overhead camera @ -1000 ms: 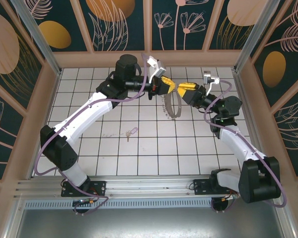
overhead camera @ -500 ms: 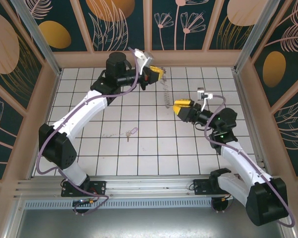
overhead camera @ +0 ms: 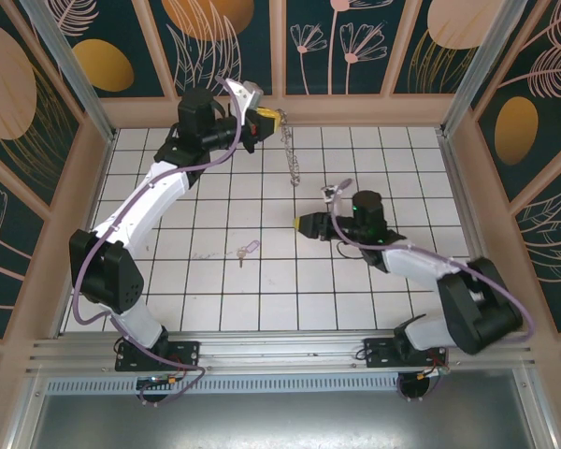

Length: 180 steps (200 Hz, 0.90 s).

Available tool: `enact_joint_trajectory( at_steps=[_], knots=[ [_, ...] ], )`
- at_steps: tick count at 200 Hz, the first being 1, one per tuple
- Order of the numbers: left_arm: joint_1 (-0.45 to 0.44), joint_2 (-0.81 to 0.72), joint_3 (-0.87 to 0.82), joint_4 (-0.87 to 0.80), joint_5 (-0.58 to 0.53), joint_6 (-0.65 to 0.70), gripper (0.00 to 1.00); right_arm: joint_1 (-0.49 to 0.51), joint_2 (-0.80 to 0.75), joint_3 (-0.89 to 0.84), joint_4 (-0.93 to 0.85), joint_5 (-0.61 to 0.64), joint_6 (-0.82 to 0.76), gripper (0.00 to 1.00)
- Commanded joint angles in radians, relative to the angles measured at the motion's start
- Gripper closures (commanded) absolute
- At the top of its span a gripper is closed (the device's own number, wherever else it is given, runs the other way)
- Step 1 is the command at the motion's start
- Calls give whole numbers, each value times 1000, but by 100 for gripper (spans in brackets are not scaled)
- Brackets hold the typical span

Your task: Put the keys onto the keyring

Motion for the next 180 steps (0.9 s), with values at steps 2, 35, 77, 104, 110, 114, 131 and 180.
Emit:
enact_joint_trajectory(
  at_steps=[2, 35, 77, 104, 110, 114, 131, 180],
  knots=[
    [26, -17, 52, 47, 12, 6, 100, 44, 127, 117, -101, 50, -133, 54],
    [59, -21, 58, 49, 3, -12, 100, 141, 304, 264, -207, 110, -239, 59],
    [97, -27, 82, 19, -8, -24, 100, 226, 461, 424, -330, 194, -362, 62],
    [113, -34, 90, -2, -11, -23, 100, 263, 529, 498, -378, 228, -411, 63],
    [115, -36, 92, -5, -11, -24, 100, 270, 542, 511, -388, 237, -419, 64],
    [118, -36, 91, -8, -12, -23, 100, 275, 550, 519, -394, 241, -425, 64],
    [124, -38, 89, -13, -12, -25, 100, 291, 575, 551, -418, 252, -445, 64],
    [130, -41, 86, -16, -14, -34, 100, 332, 603, 595, -459, 271, -483, 65]
  ],
)
